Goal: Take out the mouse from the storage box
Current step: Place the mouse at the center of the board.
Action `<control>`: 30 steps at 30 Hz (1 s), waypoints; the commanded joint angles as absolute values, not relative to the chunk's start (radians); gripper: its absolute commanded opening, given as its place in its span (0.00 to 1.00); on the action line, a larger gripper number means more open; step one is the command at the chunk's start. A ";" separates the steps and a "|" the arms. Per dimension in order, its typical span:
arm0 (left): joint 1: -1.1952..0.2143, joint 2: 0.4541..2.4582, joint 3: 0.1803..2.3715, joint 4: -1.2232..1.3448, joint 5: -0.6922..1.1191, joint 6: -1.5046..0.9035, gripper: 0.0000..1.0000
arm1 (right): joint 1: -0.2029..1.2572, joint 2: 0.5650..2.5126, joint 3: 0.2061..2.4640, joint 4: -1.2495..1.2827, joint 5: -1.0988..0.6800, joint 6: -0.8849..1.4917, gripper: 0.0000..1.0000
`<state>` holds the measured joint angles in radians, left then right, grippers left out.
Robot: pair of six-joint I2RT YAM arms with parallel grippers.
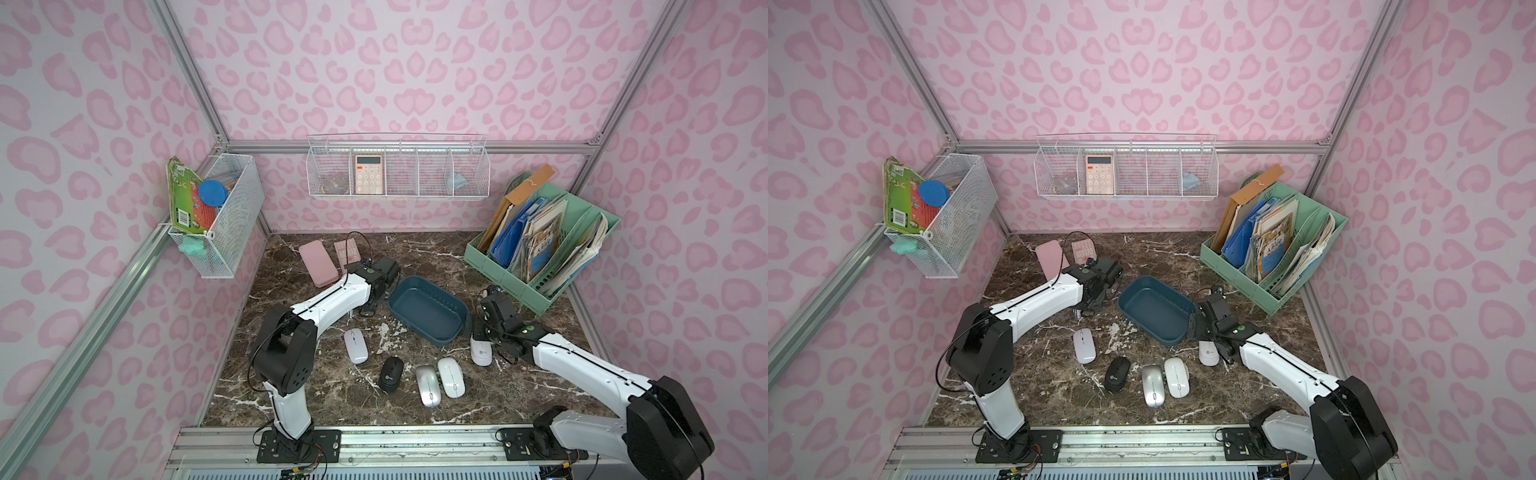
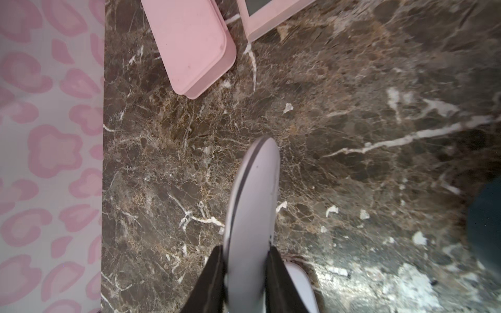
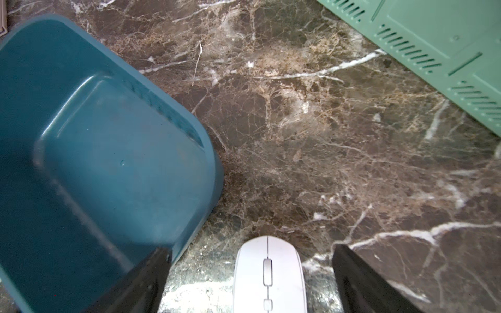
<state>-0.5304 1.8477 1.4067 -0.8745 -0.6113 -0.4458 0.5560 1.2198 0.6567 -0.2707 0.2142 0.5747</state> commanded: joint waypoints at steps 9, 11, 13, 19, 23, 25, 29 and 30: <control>-0.509 2.023 1.546 -0.896 -0.553 -0.452 0.14 | 0.542 1.218 0.646 -0.253 0.224 0.558 0.97; -0.509 2.043 1.562 -0.897 -0.543 -0.448 0.16 | 0.539 1.219 0.643 -0.250 0.221 0.557 0.97; -0.509 2.064 1.578 -0.902 -0.536 -0.445 0.18 | 0.536 1.222 0.642 -0.247 0.219 0.557 0.97; -0.509 2.087 1.585 -0.895 -0.494 -0.446 0.29 | 0.531 1.229 0.641 -0.242 0.215 0.552 0.97; -0.512 2.089 1.577 -0.884 -0.457 -0.452 0.39 | 0.529 1.232 0.640 -0.241 0.213 0.552 0.97; -0.517 2.087 1.572 -0.876 -0.443 -0.456 0.43 | 0.529 1.232 0.641 -0.241 0.213 0.554 0.97; -0.534 2.085 1.566 -0.863 -0.423 -0.458 0.49 | 0.529 1.230 0.640 -0.242 0.211 0.557 0.97; -0.538 2.083 1.566 -0.865 -0.423 -0.460 0.51 | 0.529 1.229 0.640 -0.242 0.210 0.556 0.97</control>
<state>-0.5320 2.0846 1.5677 -0.8646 -0.4450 -0.4488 0.5301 1.2312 0.6422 -0.2489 0.2134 0.5552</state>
